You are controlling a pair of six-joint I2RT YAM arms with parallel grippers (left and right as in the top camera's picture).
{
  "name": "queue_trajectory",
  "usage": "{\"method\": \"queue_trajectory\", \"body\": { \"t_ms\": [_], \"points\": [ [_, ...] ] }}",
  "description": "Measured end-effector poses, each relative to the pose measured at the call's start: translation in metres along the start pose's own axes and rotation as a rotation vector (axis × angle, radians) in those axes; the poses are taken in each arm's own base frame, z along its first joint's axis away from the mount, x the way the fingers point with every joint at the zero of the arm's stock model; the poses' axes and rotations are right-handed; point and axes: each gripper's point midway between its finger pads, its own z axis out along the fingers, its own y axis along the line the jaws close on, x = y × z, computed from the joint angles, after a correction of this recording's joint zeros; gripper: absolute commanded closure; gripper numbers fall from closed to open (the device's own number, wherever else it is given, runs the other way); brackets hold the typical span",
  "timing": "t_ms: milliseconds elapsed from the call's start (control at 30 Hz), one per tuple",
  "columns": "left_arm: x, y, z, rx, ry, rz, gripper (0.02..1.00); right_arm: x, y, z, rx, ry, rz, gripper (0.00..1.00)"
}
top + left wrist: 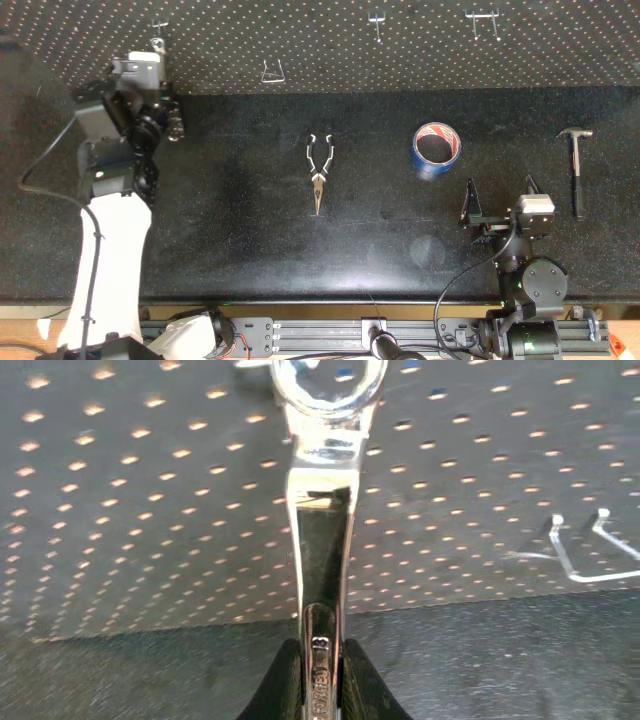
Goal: Place Tools Onto Pegboard
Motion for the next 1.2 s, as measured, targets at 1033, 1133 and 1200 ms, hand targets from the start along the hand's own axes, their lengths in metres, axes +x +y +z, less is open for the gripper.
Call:
{"method": "queue_trajectory", "body": {
  "t_ms": [1033,1133,1200],
  "points": [
    [0.007,0.007,-0.014,-0.149,0.052,-0.055,0.989,0.000,0.000,0.000,0.000,0.000,0.000,0.025],
    [0.009,0.007,-0.010,-0.148,0.062,-0.055,0.991,0.000,0.000,0.000,0.000,0.000,0.000,0.025],
    [0.011,0.008,-0.006,-0.153,0.065,-0.055,0.987,0.000,0.000,0.000,0.000,0.000,0.000,0.025]
  ]
}}
